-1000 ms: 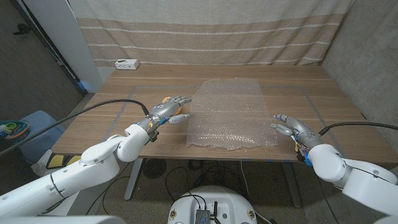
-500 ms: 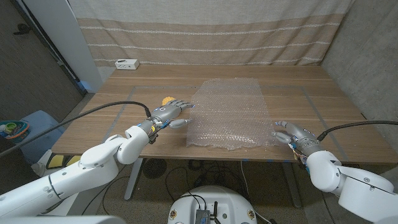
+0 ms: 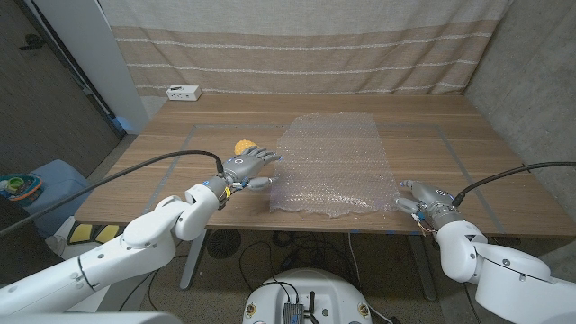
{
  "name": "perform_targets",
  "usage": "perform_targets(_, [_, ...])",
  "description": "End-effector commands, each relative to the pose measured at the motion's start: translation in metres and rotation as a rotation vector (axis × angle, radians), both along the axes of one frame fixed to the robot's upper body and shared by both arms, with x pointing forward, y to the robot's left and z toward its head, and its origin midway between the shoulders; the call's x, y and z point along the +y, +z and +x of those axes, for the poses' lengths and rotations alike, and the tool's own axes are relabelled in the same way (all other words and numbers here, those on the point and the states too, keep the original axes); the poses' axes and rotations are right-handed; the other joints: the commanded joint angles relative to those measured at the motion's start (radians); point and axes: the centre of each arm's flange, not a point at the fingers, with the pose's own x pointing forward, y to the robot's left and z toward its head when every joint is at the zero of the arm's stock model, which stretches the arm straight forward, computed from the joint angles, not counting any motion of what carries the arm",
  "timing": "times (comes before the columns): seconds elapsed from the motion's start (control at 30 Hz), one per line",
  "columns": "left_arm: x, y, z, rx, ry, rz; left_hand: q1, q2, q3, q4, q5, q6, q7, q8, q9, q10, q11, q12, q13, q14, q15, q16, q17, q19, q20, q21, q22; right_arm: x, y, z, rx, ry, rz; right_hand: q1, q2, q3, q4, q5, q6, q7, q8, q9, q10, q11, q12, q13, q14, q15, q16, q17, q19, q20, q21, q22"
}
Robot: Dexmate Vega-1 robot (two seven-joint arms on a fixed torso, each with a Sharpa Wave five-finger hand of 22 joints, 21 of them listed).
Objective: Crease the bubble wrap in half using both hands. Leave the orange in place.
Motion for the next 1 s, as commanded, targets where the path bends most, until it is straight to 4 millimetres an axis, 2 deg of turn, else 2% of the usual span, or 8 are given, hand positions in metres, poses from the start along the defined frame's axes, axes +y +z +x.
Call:
perform_targets(0.03, [-0.007,-0.002,0.008,0.039,0.052,0.064,0.015,-0.004,0.000,-0.006,-0.005,0.013,0.001,-0.003,0.004,0.000,0.005,-0.005,0.005,-0.019,0.004,-0.006,0.004,-0.009,0.004,-0.003,0.002,0.007,-0.001,0.004,0.032,-0.046,-0.116,0.027,-0.007,0.010,-0.002,0.003,0.008,-0.010,0.001,0.001,0.002,-0.007,-0.001,0.004,0.008,-0.010,-0.001,0.000,0.014,0.000,0.007,0.003])
perform_targets(0.13, [-0.008,-0.002,0.011,0.049,0.066,0.077,0.015,-0.006,-0.001,-0.006,-0.006,0.013,-0.001,-0.004,0.004,0.001,0.002,-0.005,0.005,-0.019,0.004,-0.006,0.004,-0.010,0.003,-0.003,0.002,0.010,-0.001,0.006,0.034,-0.044,-0.132,0.040,-0.012,0.013,-0.003,0.004,0.009,-0.015,0.001,0.001,0.000,-0.013,-0.002,0.003,0.007,-0.011,-0.002,0.000,0.015,-0.001,0.006,0.003])
perform_targets(0.23, [-0.009,-0.002,0.013,0.069,0.076,0.088,0.020,-0.012,-0.004,-0.003,-0.008,-0.020,-0.050,-0.020,0.004,-0.026,0.000,-0.018,0.005,-0.038,0.010,-0.010,0.005,-0.017,0.004,-0.006,0.003,0.013,-0.001,0.009,0.046,-0.042,-0.147,0.065,-0.010,0.021,-0.003,0.006,0.009,-0.018,0.000,0.001,0.000,-0.021,-0.003,0.003,0.006,-0.018,-0.004,0.000,0.019,-0.005,0.006,0.003])
perform_targets(0.3, [-0.009,-0.002,0.013,0.067,0.080,0.092,0.022,-0.013,-0.005,-0.002,-0.008,-0.027,-0.061,-0.023,0.004,-0.036,0.001,-0.023,0.006,-0.047,0.016,-0.012,0.005,-0.025,0.003,-0.008,0.003,0.014,-0.001,0.011,0.056,-0.042,-0.156,0.082,-0.011,0.026,-0.004,0.006,0.004,-0.020,-0.003,0.001,-0.001,-0.023,-0.003,0.003,0.004,-0.020,-0.005,0.000,0.020,-0.007,0.006,0.003])
perform_targets(0.67, [-0.011,0.000,0.011,0.070,0.072,0.085,0.025,-0.012,-0.007,0.001,-0.008,-0.062,-0.057,-0.030,0.004,-0.060,0.003,-0.031,0.006,-0.070,0.022,-0.014,0.005,-0.043,0.000,-0.014,0.004,0.015,-0.008,0.023,0.104,-0.054,-0.169,0.147,-0.023,0.041,-0.004,0.010,0.008,-0.044,-0.002,0.002,-0.013,-0.037,-0.007,0.003,-0.011,-0.024,-0.011,-0.001,0.018,-0.013,0.002,0.003])
perform_targets(0.83, [-0.011,0.003,0.008,0.064,0.070,0.077,0.025,-0.012,-0.008,0.002,-0.008,-0.069,-0.055,-0.031,0.004,-0.064,0.003,-0.032,0.006,-0.073,0.022,-0.013,0.006,-0.047,-0.001,-0.014,0.004,0.013,-0.015,0.030,0.129,-0.055,-0.168,0.183,-0.036,0.039,0.004,0.009,0.082,-0.056,0.021,0.002,0.009,-0.045,0.001,0.003,-0.005,-0.028,-0.006,0.000,0.022,-0.015,0.002,0.003])
perform_targets(0.93, [-0.010,0.004,0.005,0.058,0.067,0.075,0.025,-0.012,-0.008,0.003,-0.008,-0.071,-0.055,-0.031,0.004,-0.064,0.002,-0.031,0.007,-0.074,0.022,-0.012,0.006,-0.049,-0.001,-0.014,0.004,0.012,-0.019,0.033,0.120,-0.054,-0.164,0.217,-0.045,0.022,0.016,0.009,0.209,-0.065,0.054,0.003,0.044,-0.048,0.010,0.003,0.015,-0.037,0.003,0.004,0.035,-0.020,0.004,0.004])
perform_targets(1.0, [-0.010,0.005,0.004,0.056,0.065,0.074,0.025,-0.012,-0.009,0.003,-0.009,-0.072,-0.054,-0.030,0.004,-0.066,0.001,-0.032,0.007,-0.076,0.023,-0.013,0.006,-0.053,-0.001,-0.016,0.004,0.013,-0.020,0.033,0.105,-0.053,-0.163,0.240,-0.046,0.012,0.018,0.010,0.297,-0.052,0.076,0.004,0.076,-0.057,0.016,0.003,0.030,-0.044,0.009,0.005,0.050,-0.027,0.007,0.004])
